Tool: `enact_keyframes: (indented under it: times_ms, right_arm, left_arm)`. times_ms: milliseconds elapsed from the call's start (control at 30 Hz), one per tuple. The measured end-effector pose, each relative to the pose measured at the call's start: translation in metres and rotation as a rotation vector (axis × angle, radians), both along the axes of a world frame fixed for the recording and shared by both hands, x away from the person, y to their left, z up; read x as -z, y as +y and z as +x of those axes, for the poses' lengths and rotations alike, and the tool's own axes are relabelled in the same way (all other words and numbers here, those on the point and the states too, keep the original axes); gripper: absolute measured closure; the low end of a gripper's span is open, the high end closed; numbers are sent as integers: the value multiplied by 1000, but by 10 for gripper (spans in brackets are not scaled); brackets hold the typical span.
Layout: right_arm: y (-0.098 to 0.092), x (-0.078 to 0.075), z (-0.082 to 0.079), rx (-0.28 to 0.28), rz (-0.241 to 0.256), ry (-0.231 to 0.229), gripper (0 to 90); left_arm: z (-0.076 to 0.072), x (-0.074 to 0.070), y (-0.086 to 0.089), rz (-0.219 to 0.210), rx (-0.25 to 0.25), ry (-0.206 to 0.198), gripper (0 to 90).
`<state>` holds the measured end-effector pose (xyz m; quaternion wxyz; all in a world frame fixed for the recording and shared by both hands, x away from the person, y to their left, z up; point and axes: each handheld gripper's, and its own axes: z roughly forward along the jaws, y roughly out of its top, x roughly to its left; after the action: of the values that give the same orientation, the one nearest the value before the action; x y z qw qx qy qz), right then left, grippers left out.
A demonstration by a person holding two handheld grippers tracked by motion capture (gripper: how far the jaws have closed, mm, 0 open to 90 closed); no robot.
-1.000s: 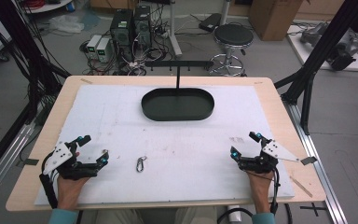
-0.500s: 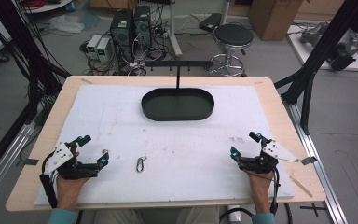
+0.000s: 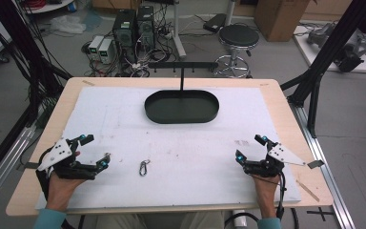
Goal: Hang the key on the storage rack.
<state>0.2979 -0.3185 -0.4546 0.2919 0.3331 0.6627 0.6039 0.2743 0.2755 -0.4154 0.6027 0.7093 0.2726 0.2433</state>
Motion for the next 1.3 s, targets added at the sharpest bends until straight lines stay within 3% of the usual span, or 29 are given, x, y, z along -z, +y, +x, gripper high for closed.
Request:
enact_keyframes:
  times_ms: [300,567,867,1100,1167,1300]
  right_arm:
    - [1,0,-1,1,0,3,12]
    - [1,0,-1,1,-1,2,13]
    - [0,0,-1,1,2,5,13]
    - [0,0,-1,0,2,-1,13]
    - [0,0,0,2,3,-6,13]
    - [0,0,-1,4,4,-4,13]
  left_arm:
    - [15,-32,-26,167,143,43,23]
    - [28,-41,-55,324,261,107,24]
    - [41,-40,-79,427,319,175,24]
    - [48,-30,-98,497,359,210,25]
    - [50,-27,-102,500,378,224,167]
    - [53,-23,-106,529,392,246,184]
